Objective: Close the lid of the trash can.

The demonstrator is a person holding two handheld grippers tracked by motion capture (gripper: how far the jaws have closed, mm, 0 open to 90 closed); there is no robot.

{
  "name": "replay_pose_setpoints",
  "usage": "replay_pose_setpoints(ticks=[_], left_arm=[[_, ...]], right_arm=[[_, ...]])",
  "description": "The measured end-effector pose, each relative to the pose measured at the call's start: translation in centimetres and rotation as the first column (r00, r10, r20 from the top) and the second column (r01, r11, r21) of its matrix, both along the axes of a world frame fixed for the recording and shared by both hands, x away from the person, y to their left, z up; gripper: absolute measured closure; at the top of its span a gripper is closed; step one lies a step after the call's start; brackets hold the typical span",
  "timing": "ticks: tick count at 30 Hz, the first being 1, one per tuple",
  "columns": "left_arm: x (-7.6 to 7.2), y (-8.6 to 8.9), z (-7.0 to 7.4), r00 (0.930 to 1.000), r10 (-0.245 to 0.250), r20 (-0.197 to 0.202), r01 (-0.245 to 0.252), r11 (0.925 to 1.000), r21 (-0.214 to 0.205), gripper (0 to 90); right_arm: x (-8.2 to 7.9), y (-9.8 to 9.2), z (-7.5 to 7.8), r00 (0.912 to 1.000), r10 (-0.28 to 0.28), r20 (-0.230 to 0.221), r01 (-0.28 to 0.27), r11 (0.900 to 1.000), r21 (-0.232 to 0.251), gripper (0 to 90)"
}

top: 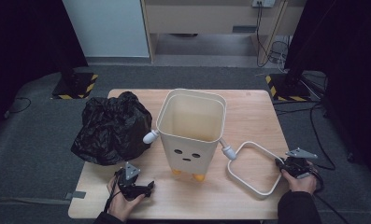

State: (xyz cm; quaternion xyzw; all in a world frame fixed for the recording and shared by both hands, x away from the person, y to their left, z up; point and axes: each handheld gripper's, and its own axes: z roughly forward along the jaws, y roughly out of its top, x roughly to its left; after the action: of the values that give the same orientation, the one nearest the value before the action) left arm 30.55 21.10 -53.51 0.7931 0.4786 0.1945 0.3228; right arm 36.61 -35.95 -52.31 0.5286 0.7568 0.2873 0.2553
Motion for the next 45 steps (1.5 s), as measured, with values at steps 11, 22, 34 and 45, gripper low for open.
replay_pose_setpoints(ticks=[11,22,34,45], left_arm=[[0.0,0.0,0.0,1.0,-0.002,-0.001,0.002,1.0,0.001,0.5],[0.0,0.0,0.0,1.0,-0.004,-0.001,0.004,1.0,0.002,0.2],[0.0,0.0,0.0,1.0,-0.005,-0.002,0.005,1.0,0.002,0.0],[0.1,0.0,0.0,1.0,-0.005,-0.002,0.005,1.0,0.002,0.0]], right_arm=[[0.1,0.4,0.3,0.9998,-0.018,0.001,0.018,0.9995,0.027,79.2],[0.3,1.2,1.1,0.9984,-0.027,0.05,0.023,0.9971,0.072,78.4],[0.5,2.0,2.2,0.9906,-0.072,0.116,0.054,0.9867,0.153,78.3],[0.6,2.4,3.4,0.9798,-0.079,0.184,0.043,0.9806,0.191,78.2]])
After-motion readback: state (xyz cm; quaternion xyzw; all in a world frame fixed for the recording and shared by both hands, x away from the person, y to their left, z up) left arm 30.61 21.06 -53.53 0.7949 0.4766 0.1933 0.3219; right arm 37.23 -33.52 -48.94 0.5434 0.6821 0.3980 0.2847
